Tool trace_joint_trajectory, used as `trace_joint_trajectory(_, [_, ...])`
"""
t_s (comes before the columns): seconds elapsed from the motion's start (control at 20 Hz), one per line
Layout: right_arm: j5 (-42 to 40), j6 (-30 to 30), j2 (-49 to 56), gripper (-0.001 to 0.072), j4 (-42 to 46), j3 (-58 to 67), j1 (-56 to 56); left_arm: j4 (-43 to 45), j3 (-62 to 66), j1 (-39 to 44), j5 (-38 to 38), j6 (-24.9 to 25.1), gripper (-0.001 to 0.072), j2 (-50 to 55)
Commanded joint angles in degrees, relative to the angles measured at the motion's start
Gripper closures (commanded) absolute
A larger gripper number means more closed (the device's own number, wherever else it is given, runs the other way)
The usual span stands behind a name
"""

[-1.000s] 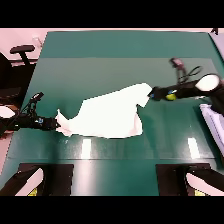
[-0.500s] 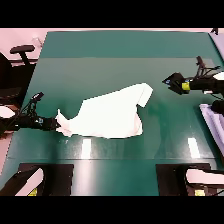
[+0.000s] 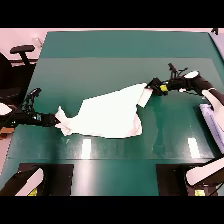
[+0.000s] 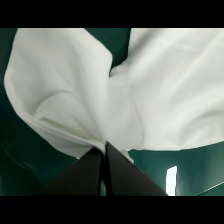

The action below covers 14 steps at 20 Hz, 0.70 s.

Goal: Fold the shirts.

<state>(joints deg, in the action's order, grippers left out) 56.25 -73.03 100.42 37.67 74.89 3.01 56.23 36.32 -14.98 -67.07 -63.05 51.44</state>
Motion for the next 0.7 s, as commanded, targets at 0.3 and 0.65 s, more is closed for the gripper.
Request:
trace_joint_trajectory(0.3, [0.9,1.2,-5.2,0.0692,-0.1,7.7,-1.7,0.0,11.0,0.0,-6.4,0.0,0.0680,0.0])
trace_joint_trajectory(0.65, [1.9,4.2,-20.4,0.0691,-0.1,25.0,4.7,1.3,46.1,0.0,-6.6,0.0,0.0680,0.0])
